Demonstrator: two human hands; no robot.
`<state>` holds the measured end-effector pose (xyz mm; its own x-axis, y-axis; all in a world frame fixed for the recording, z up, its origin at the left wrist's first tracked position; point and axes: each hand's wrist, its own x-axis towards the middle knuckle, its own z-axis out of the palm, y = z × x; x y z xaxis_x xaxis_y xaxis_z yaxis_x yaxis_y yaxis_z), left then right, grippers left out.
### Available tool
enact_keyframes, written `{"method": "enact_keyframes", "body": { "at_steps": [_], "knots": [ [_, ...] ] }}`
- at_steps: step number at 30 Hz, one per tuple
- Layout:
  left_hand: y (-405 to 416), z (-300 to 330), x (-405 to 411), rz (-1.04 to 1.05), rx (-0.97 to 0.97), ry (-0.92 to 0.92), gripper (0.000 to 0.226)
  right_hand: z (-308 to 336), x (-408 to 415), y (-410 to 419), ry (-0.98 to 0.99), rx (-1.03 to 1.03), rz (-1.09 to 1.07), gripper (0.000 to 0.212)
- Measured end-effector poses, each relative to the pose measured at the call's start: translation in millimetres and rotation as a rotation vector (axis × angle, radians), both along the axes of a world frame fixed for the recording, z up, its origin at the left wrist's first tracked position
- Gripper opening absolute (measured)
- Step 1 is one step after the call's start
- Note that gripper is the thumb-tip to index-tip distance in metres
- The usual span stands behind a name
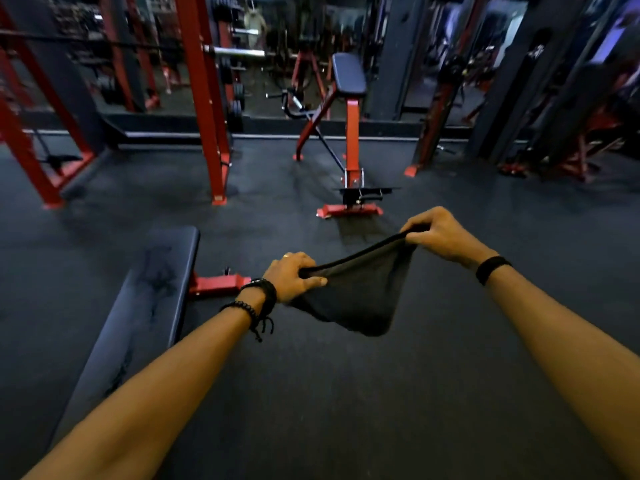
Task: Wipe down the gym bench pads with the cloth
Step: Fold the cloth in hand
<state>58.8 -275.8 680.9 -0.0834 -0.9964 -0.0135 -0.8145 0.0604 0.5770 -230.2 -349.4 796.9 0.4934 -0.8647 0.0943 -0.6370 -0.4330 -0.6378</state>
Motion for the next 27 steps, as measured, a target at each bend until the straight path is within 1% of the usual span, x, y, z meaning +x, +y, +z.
{"method": "enact_keyframes", "body": {
  "at_steps": [1, 2, 5, 6, 8, 10, 11, 13, 15, 18, 20, 23, 25, 27],
  "knots": [
    [-4, 8, 6, 0.031, -0.02, 0.006, 0.07, 8, -5, -7, -0.008, -0.019, -0.028, 0.025],
    [-7, 18, 11, 0.06, -0.032, -0.003, 0.064, 14, -9, -13, -0.006, -0.032, -0.054, 0.023],
    [-19, 50, 23, 0.113, -0.077, -0.07, 0.031, 22, -15, -28, -0.009, -0.061, -0.118, 0.018],
    [-23, 60, 27, 0.122, -0.082, -0.09, 0.024, 23, -15, -31, -0.021, -0.07, -0.131, 0.018],
    [-26, 78, 32, 0.125, -0.088, -0.119, 0.015, 24, -11, -34, -0.043, -0.08, -0.137, 0.016],
    [-28, 90, 41, 0.125, -0.075, -0.095, 0.006, 26, -6, -36, -0.047, -0.063, -0.114, 0.015],
    [-28, 95, 45, 0.108, -0.055, -0.061, 0.01, 27, -4, -38, -0.044, -0.029, -0.092, 0.015],
    [-27, 108, 50, 0.046, -0.021, -0.033, 0.025, 31, 1, -40, -0.026, 0.058, -0.027, 0.017],
    [-29, 122, 50, 0.01, -0.051, -0.09, 0.034, 36, 8, -45, 0.017, 0.095, 0.033, 0.021],
    [-32, 149, 36, -0.04, -0.164, -0.291, 0.025, 46, 25, -47, 0.077, 0.111, 0.128, 0.028],
    [-32, 169, 22, -0.104, -0.222, -0.38, 0.029, 52, 41, -46, 0.107, 0.131, 0.203, 0.029],
    [-29, 195, 6, -0.238, -0.257, -0.405, 0.04, 56, 68, -42, 0.103, 0.139, 0.299, 0.03],
    [-26, 207, 3, -0.305, -0.27, -0.422, 0.037, 55, 85, -41, 0.043, 0.138, 0.346, 0.033],
    [-23, 216, 6, -0.328, -0.281, -0.457, 0.031, 53, 99, -39, -0.033, 0.161, 0.384, 0.034]
  ]
}}
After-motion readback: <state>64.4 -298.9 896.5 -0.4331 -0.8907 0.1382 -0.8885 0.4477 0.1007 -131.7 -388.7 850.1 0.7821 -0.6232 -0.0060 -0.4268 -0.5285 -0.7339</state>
